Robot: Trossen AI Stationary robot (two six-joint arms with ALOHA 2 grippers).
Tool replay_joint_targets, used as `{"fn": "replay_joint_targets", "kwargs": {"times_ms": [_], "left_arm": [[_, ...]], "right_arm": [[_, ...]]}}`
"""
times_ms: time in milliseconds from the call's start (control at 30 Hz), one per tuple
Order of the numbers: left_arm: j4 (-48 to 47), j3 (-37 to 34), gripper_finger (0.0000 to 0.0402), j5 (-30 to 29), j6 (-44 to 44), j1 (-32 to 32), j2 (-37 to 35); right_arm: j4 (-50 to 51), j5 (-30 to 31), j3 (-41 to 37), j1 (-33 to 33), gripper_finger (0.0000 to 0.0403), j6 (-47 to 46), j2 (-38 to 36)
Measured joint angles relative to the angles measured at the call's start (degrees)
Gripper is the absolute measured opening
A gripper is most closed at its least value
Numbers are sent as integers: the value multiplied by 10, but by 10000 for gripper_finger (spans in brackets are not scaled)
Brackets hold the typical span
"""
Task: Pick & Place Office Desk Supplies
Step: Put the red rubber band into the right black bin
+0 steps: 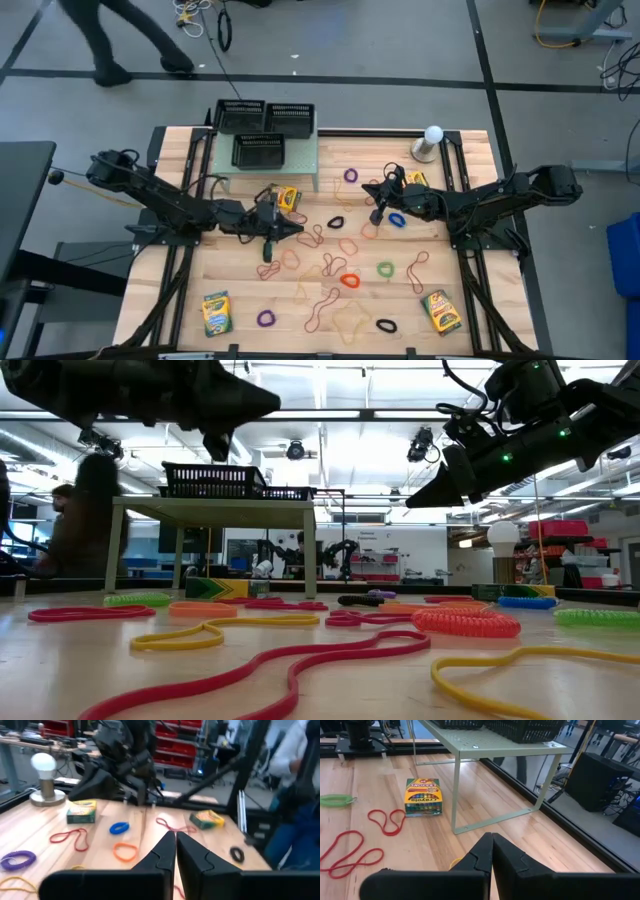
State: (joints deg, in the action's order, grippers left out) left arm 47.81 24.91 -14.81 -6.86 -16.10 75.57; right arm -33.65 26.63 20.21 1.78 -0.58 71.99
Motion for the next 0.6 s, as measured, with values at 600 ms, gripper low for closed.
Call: {"fn": "replay_joint_targets", "kwargs": {"times_ms": [600], "left_arm": [[-90, 101, 10, -43, 32, -50, 80]], "right_arm": [[0, 0, 0, 0, 16, 0, 0]]}}
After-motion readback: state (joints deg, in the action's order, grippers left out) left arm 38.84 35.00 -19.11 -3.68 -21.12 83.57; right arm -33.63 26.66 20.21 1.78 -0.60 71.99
